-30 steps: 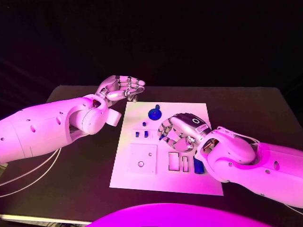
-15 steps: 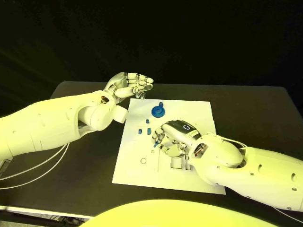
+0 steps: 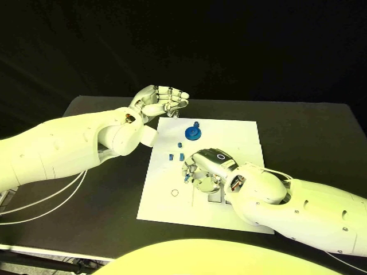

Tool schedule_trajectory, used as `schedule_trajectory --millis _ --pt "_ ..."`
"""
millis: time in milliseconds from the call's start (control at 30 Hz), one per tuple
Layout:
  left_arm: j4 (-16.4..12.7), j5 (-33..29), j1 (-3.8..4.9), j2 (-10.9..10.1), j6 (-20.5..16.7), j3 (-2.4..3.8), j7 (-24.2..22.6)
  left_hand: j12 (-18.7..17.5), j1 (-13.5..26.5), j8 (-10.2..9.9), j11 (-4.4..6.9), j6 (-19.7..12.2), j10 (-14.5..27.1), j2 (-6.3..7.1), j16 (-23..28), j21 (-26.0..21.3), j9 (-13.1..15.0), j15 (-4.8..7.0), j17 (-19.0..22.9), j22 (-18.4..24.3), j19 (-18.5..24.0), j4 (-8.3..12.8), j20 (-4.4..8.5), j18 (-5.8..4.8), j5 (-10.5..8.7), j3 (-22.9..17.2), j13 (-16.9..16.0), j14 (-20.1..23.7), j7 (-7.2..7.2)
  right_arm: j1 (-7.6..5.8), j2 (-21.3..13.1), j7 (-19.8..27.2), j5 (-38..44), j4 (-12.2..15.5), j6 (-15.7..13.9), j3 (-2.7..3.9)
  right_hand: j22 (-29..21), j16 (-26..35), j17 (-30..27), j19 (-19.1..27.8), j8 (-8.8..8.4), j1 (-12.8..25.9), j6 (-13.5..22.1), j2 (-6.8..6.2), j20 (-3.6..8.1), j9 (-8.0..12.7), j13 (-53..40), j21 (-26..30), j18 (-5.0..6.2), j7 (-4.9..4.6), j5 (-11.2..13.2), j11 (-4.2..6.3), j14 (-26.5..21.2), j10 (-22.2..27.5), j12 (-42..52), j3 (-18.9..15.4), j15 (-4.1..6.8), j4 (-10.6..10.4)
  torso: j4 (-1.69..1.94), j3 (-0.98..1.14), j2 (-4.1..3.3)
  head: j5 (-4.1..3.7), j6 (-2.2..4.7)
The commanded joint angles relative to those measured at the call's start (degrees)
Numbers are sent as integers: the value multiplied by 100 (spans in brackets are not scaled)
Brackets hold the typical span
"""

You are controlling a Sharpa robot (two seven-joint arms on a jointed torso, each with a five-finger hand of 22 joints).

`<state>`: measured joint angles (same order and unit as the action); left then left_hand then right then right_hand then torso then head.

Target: Assemble the parts on the task board

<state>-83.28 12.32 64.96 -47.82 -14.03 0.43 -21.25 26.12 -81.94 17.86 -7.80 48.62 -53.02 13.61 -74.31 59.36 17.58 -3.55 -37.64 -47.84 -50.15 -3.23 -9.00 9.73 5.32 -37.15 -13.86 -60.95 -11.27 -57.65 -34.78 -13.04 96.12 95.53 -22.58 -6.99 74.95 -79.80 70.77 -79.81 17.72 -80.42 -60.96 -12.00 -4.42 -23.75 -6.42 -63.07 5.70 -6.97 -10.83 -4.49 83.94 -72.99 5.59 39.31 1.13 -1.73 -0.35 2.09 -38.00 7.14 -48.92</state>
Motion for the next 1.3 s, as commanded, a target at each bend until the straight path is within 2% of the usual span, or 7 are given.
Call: schedule_trajectory --millis 33,200,833,1133,1300 --pt "-3 -35 3 10 106 5 -6 18 -39 -16 9 -74 47 -4 -5 -11 -14 -6 6 -9 29 23 -16 83 18 -1 9 32 -10 12 17 -49 108 -25 122 0 475 -19 3 21 17 -1 -25 47 7 -7 -9 31 -39 -29 19 136 251 -180 -17 25 25 11 4 -2 0 1 -27" --pt "2 -32 3 5 120 5 4 20 -38 -21 5 -91 54 -6 -5 -11 -18 -9 11 -10 30 25 -19 83 19 -1 10 35 -17 20 23 -61 122 -60 162 -2 475 -19 3 21 17 -1 -25 47 7 -7 -9 31 -39 -29 19 136 251 -180 -17 25 25 11 -6 -5 1 -20 -33" --pt "14 -24 3 -8 140 5 22 21 -38 -24 -1 -109 67 -8 -8 -10 -20 -14 7 -11 32 26 -22 82 19 -1 12 35 -24 43 56 -83 198 -89 336 -5 475 -18 -2 22 16 6 -22 51 6 -10 -9 34 -38 -30 27 135 250 -182 -22 26 24 18 1 -3 -2 -27 -36" --pt "12 -20 3 -23 153 5 39 21 -36 -25 -6 -119 78 -6 -7 -10 -22 -18 18 -12 33 27 -24 82 19 1 13 41 -28 47 87 -123 240 -101 402 -8 475 -18 -2 22 16 6 -22 51 6 -10 -9 34 -38 -30 27 135 250 -182 -22 26 24 18 6 -8 -1 -49 -21" --pt "8 -22 3 -28 142 5 33 20 -33 -25 -9 -125 87 -7 -7 -10 -23 -21 21 -12 34 26 -25 82 18 2 14 44 -31 47 108 -201 342 -116 538 -11 468 -12 -15 32 14 13 -19 54 5 -14 -10 60 -33 -31 38 134 247 -183 -28 27 24 28 1 -12 4 -73 11"
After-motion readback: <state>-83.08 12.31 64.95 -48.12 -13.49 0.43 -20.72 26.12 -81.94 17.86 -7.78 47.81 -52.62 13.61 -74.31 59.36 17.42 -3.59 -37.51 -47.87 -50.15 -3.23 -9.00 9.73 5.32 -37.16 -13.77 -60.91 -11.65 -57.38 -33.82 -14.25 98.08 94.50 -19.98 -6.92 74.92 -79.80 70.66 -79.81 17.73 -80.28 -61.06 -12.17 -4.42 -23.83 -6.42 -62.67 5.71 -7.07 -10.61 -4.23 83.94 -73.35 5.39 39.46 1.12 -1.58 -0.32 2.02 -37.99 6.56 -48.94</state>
